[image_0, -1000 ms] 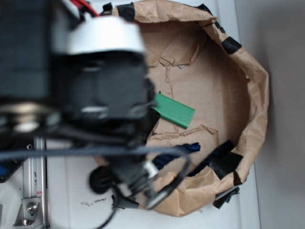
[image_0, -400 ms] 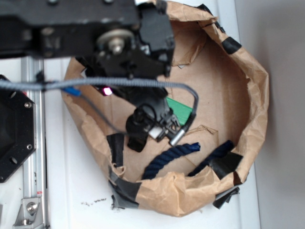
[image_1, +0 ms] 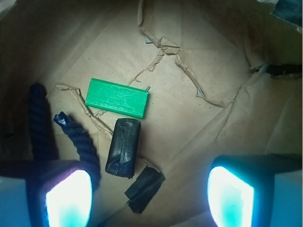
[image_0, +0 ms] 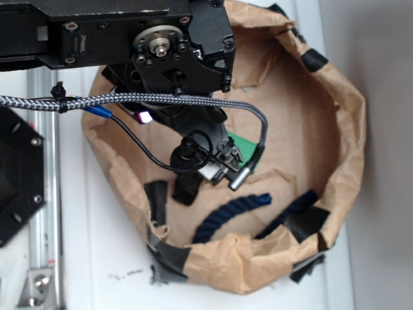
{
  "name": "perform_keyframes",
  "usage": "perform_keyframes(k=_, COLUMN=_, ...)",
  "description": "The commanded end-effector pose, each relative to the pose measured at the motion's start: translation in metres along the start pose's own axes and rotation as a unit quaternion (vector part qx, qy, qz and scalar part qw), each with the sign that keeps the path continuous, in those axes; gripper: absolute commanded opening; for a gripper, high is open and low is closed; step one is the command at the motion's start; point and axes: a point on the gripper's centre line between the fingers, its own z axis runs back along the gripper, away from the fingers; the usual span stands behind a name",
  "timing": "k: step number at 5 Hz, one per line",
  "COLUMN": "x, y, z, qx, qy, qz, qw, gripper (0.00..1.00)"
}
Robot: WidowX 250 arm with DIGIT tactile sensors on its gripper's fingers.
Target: Grab the black box.
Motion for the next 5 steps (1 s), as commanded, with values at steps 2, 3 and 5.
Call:
perform_keyframes(k=2, x=0.008, y=0.007, z=0.005, qx=-0.009, qy=-0.011, qz=0.009, qw=1.000, gripper=1.00)
perform_keyframes(k=3, x=0.009, y=-0.003, z=-0.020, qx=-0.032, qy=-0.004, qz=0.019, qw=0.999, gripper=1.00)
perform_keyframes(k=5, x=0.012, y=-0.005, z=-0.061, qx=0.008, qy=-0.028, qz=-0.003, qw=1.000, gripper=1.00)
